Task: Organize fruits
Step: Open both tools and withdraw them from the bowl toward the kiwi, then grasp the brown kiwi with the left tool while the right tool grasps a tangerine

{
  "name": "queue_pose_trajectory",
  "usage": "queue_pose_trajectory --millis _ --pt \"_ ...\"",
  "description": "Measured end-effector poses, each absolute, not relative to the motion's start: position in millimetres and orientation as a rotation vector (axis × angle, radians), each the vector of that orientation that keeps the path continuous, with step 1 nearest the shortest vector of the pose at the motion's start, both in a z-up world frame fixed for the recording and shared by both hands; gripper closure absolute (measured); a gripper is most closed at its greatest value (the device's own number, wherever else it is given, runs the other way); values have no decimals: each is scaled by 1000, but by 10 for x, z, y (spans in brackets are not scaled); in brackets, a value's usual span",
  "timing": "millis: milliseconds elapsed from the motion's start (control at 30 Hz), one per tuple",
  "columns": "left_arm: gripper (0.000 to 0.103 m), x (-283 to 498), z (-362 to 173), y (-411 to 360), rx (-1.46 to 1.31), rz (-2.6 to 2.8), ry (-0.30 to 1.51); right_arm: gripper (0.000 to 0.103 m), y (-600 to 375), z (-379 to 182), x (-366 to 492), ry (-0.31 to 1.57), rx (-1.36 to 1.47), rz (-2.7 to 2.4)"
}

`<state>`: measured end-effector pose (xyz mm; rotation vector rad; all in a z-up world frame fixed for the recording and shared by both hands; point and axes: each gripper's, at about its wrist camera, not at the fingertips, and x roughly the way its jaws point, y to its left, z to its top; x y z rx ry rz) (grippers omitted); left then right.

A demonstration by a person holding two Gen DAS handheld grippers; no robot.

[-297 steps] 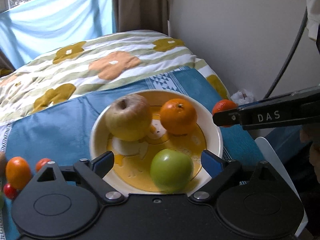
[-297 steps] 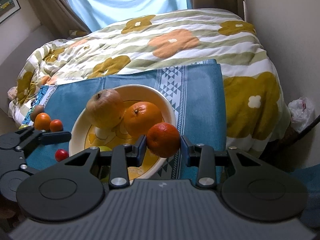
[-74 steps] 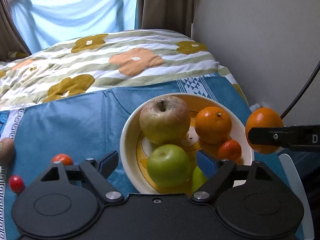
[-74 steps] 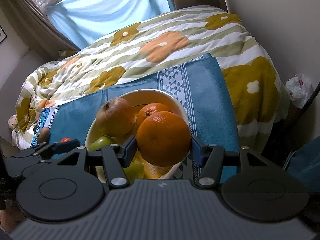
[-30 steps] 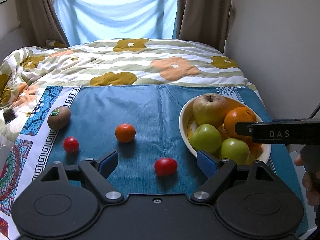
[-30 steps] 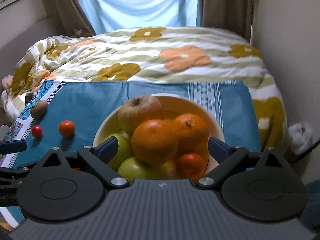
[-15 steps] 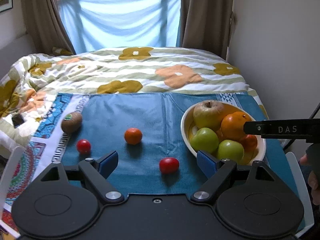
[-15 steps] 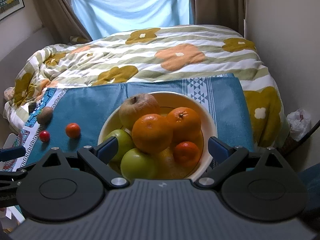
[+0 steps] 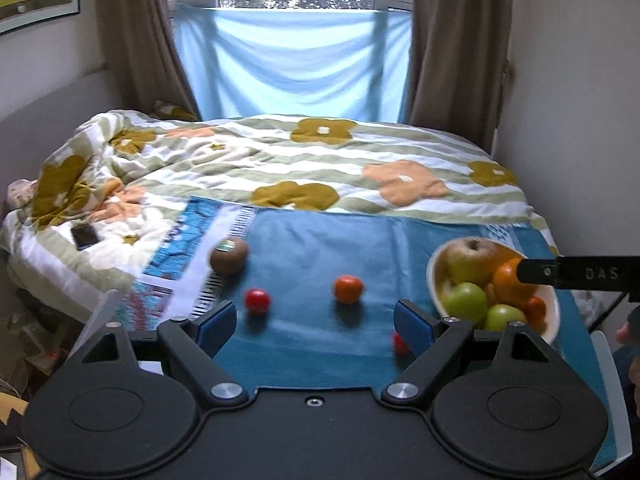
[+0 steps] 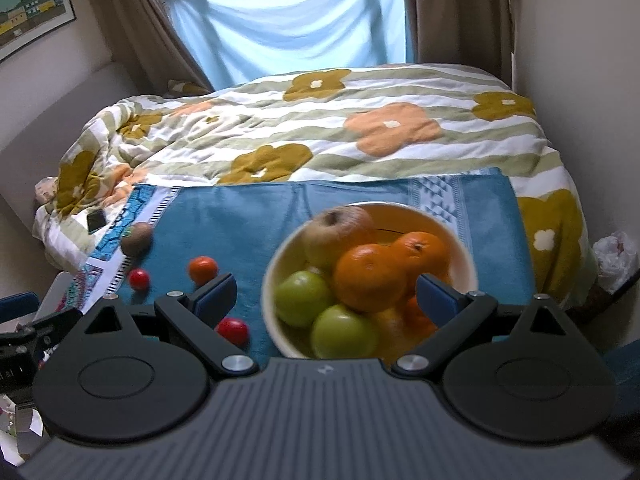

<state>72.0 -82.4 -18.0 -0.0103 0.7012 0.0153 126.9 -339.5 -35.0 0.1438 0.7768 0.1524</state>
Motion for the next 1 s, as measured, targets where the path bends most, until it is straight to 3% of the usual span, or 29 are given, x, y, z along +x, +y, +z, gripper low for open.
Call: queue_pose_trajectory --millis 533,1000 --pt "14 1312 -135 298 35 -41 743 0 -2303 -334 1477 809 164 111" --pt "14 2182 -619 706 141 -228 818 0 -1518 -830 1954 884 163 -3"
